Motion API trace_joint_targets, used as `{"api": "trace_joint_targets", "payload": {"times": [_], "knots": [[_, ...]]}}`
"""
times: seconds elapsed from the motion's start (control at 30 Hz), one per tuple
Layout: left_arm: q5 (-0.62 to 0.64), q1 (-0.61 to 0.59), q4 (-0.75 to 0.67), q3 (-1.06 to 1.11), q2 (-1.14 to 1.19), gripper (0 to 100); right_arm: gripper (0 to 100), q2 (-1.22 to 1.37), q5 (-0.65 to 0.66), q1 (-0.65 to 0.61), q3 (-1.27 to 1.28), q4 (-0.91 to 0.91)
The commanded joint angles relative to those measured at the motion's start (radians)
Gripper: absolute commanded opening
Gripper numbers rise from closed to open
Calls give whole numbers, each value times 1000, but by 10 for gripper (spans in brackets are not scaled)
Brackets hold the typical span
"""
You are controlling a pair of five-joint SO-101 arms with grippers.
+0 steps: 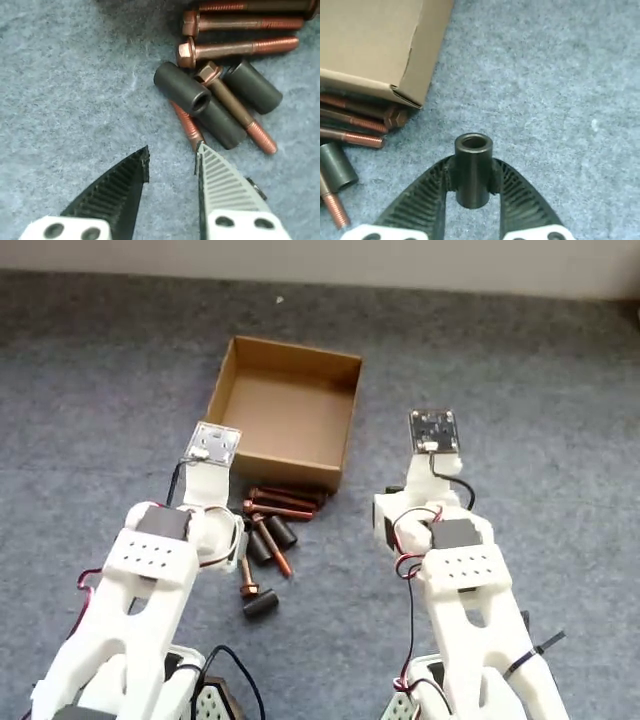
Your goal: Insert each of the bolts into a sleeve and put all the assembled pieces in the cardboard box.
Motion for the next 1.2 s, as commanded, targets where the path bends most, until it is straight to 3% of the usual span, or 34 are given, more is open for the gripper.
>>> {"api": "trace_joint_targets", "payload": {"times": [0.0, 0.23, 0.57, 0.87, 1.17], "knots": [[25, 28, -118, 22, 74, 178, 5, -30, 3, 10, -12, -21], [26, 28, -238, 8, 248, 175, 5, -30, 3, 10, -12, -21], [80, 19, -215, -113, 401, 175, 5, -30, 3, 10, -12, -21], [71, -199, -124, -120, 406, 174, 5, -30, 3, 7, -12, -21], [-51, -335, -57, -84, 292, 174, 5, -31, 3, 5, -12, -21]]}}
